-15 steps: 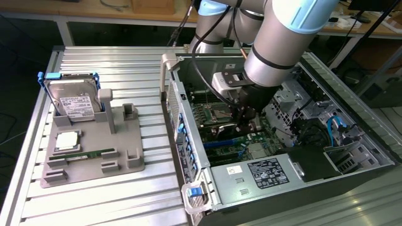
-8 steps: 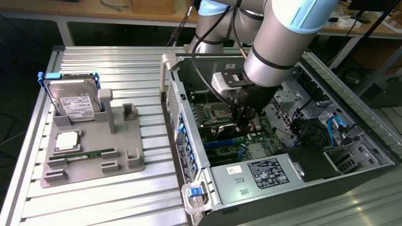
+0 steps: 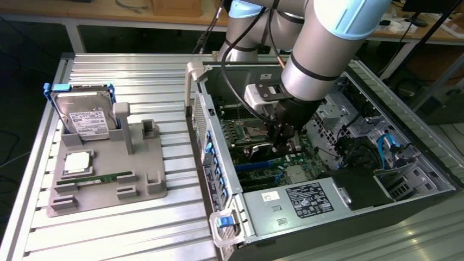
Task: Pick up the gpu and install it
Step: 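Insert the gpu into the slot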
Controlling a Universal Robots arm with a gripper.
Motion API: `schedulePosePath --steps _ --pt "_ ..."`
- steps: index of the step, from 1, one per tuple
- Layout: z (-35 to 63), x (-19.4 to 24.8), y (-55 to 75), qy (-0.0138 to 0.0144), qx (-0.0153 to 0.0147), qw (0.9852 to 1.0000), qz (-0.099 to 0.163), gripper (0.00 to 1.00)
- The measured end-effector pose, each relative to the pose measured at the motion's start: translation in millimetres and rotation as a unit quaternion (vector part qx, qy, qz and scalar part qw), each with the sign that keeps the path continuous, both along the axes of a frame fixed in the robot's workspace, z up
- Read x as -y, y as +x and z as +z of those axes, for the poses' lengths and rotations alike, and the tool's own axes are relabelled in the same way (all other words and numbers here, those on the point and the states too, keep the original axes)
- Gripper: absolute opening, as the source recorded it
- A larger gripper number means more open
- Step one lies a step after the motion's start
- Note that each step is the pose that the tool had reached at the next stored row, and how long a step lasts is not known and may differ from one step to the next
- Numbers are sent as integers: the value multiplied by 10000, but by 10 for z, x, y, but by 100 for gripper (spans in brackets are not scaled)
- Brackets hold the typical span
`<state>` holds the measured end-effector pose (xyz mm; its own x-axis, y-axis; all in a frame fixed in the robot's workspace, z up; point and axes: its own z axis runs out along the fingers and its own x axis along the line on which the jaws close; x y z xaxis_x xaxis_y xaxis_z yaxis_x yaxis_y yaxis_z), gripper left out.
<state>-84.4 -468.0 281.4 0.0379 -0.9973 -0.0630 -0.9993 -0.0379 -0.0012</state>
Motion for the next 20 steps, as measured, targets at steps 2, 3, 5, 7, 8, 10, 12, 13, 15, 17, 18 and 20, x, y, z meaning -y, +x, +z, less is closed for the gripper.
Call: schedulePosePath --steps 2,3,5,7,8,10,12,13,15,17,18,20 --pt "0 0 0 0 0 10000 0 27" --pt "0 0 0 0 0 10000 0 27" --pt "-3 0 0 0 0 10000 0 27" --pt "-19 0 0 1 0 10000 0 27" --pt "-31 0 0 0 0 10000 0 27" --pt "-50 0 0 0 0 10000 1 27" --pt "-62 0 0 -1 0 10000 0 27" --pt "-65 0 0 -1 -1 10000 0 27" --pt "-68 0 -1 0 0 10000 0 27" --pt "-71 0 -10 0 1 10000 1 27" --pt "-73 0 -15 0 -1 10000 -1 27" --pt "-77 0 -17 0 0 10000 1 27"
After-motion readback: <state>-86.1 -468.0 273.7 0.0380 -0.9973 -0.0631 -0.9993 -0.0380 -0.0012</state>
